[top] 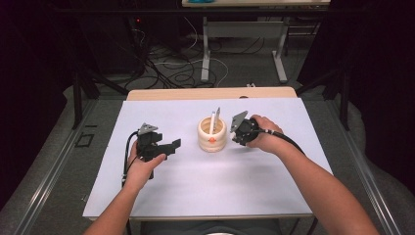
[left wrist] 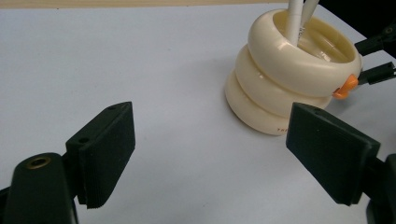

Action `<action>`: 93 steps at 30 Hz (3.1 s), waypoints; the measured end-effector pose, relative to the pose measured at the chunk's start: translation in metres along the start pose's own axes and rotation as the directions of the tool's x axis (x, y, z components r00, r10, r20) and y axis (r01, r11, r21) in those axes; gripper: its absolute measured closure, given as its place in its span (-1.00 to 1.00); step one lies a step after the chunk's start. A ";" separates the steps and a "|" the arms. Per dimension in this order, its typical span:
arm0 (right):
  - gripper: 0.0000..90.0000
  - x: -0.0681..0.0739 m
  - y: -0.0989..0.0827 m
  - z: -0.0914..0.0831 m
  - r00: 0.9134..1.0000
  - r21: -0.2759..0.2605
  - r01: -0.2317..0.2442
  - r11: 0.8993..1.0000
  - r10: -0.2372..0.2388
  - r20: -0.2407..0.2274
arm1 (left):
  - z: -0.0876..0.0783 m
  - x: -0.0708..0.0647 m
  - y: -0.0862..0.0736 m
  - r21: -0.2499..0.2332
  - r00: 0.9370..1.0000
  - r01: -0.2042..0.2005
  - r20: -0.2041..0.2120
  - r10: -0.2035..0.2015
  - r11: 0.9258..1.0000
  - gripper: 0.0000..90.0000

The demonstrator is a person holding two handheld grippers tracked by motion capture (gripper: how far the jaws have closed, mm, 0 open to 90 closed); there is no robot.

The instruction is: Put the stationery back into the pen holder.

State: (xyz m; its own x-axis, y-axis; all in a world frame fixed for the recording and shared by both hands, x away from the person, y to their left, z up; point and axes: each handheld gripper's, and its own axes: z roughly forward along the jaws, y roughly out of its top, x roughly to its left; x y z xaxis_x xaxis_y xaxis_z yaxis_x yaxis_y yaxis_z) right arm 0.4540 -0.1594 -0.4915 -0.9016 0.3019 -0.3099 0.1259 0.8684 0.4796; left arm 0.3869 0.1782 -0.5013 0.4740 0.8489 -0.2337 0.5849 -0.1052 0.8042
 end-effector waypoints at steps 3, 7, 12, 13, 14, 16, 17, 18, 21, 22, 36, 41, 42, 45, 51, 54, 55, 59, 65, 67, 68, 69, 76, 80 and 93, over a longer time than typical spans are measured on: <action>0.50 -0.004 0.001 -0.003 0.997 -0.020 -0.073 0.997 0.073 0.017 | 0.000 0.000 0.000 0.001 1.000 -0.001 -0.001 0.001 1.000 -0.65; 0.50 -0.010 0.001 -0.005 0.986 -0.043 -0.162 0.986 0.163 0.029 | 0.000 0.000 0.000 0.001 1.000 -0.001 0.000 0.001 1.000 -0.65; 0.50 -0.016 0.001 -0.007 0.956 -0.071 -0.289 0.955 0.292 0.040 | 0.000 0.000 0.000 0.002 1.000 -0.002 -0.002 0.002 1.000 -0.65; 0.50 -0.018 0.001 -0.007 0.949 -0.083 -0.310 0.947 0.313 0.030 | 0.000 0.000 0.000 0.002 1.000 -0.003 -0.001 0.003 1.000 -0.65; 0.50 -0.019 0.001 -0.006 0.940 -0.098 -0.334 0.937 0.339 0.036 | 0.000 0.000 0.000 0.002 1.000 -0.003 -0.001 0.003 1.000 -0.65; 0.50 -0.021 0.002 -0.006 0.927 -0.117 -0.368 0.923 0.373 0.027 | 0.000 0.000 0.000 0.002 1.000 -0.002 -0.001 0.002 1.000 -0.65; 0.50 -0.023 0.002 -0.007 0.923 -0.109 -0.382 0.918 0.386 0.016 | 0.000 0.000 0.000 0.002 1.000 -0.002 0.000 0.002 1.000 -0.65; 0.50 -0.023 0.002 -0.006 0.917 -0.123 -0.393 0.911 0.398 0.018 | 0.000 0.000 0.000 0.001 1.000 -0.002 -0.001 0.002 1.000 -0.65; 0.50 -0.026 0.003 -0.006 0.900 -0.149 -0.427 0.892 0.434 0.023 | 0.000 0.000 0.000 0.000 1.000 -0.002 -0.002 0.002 1.000 -0.65; 0.50 -0.028 0.003 -0.006 0.895 -0.152 -0.437 0.886 0.445 0.021 | 0.000 0.000 0.000 -0.001 1.000 -0.001 -0.002 0.001 1.000 -0.65; 0.50 -0.031 0.012 -0.024 0.854 -0.337 -0.495 0.801 0.520 -0.019 | -0.002 -0.003 0.003 -0.014 1.000 0.000 0.023 0.000 1.000 -0.64; 0.50 -0.029 0.015 -0.030 0.848 -0.380 -0.502 0.777 0.529 -0.038 | -0.002 -0.005 0.003 -0.020 1.000 -0.010 0.025 0.010 1.000 -0.63; 0.50 -0.029 0.015 -0.031 0.848 -0.389 -0.501 0.773 0.528 -0.042 | -0.002 -0.005 0.003 -0.020 1.000 -0.011 0.024 0.012 1.000 -0.63; 0.50 -0.028 0.017 -0.034 0.845 -0.414 -0.503 0.758 0.532 -0.052 | -0.002 -0.005 0.003 -0.017 1.000 -0.009 0.023 0.010 1.000 -0.63; 0.50 -0.025 0.022 -0.041 0.841 -0.459 -0.505 0.731 0.536 -0.071 | -0.002 -0.004 0.003 -0.013 1.000 -0.012 0.022 0.012 1.000 -0.64; 0.50 -0.024 0.025 -0.043 0.845 -0.477 -0.498 0.724 0.530 -0.078 | -0.002 -0.004 0.003 -0.012 1.000 -0.009 0.020 0.010 1.000 -0.64; 0.50 -0.023 0.026 -0.043 0.841 -0.486 -0.503 0.715 0.535 -0.083 | -0.002 -0.004 0.002 -0.020 1.000 -0.008 0.018 0.008 1.000 -0.64; 0.50 -0.022 0.031 -0.045 0.845 -0.509 -0.497 0.703 0.526 -0.097 | -0.002 -0.003 0.002 -0.019 1.000 -0.010 0.014 0.010 1.000 -0.64; 0.50 -0.019 0.036 -0.045 0.839 -0.539 -0.507 0.672 0.529 -0.129 | -0.002 -0.003 0.002 -0.020 1.000 -0.005 0.016 0.006 1.000 -0.64; 0.50 -0.018 0.037 -0.045 0.835 -0.551 -0.511 0.660 0.532 -0.136 | -0.002 -0.003 0.002 -0.020 1.000 -0.004 0.016 0.005 1.000 -0.64; 0.50 -0.017 0.038 -0.045 0.835 -0.555 -0.512 0.656 0.532 -0.141 | -0.003 -0.003 0.003 -0.012 1.000 -0.005 0.020 0.005 1.000 -0.64; 0.50 -0.017 0.039 -0.045 0.835 -0.560 -0.510 0.652 0.533 -0.140 | -0.003 -0.003 0.003 -0.012 1.000 -0.005 0.019 0.005 1.000 -0.64; 0.50 -0.011 0.046 -0.044 0.836 -0.589 -0.507 0.630 0.525 -0.158 | -0.002 -0.003 0.002 -0.022 1.000 -0.004 0.016 0.004 1.000 -0.64; 0.50 -0.008 0.049 -0.041 0.840 -0.594 -0.501 0.630 0.518 -0.159 | -0.002 -0.003 0.002 -0.019 1.000 -0.004 0.014 0.004 1.000 -0.64; 0.50 0.003 0.054 -0.024 0.841 -0.607 -0.497 0.620 0.515 -0.163 | -0.004 -0.001 0.002 -0.015 1.000 0.003 0.009 -0.002 1.000 -0.65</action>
State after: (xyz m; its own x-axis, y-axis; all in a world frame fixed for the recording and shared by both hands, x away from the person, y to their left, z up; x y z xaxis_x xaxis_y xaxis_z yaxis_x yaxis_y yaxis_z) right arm 0.4484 -0.1205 -0.4468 -0.7611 0.6375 0.1199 0.2750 0.1496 0.9497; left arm 0.3853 0.1796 -0.4971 0.4788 0.8443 -0.2408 0.5762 -0.0953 0.8117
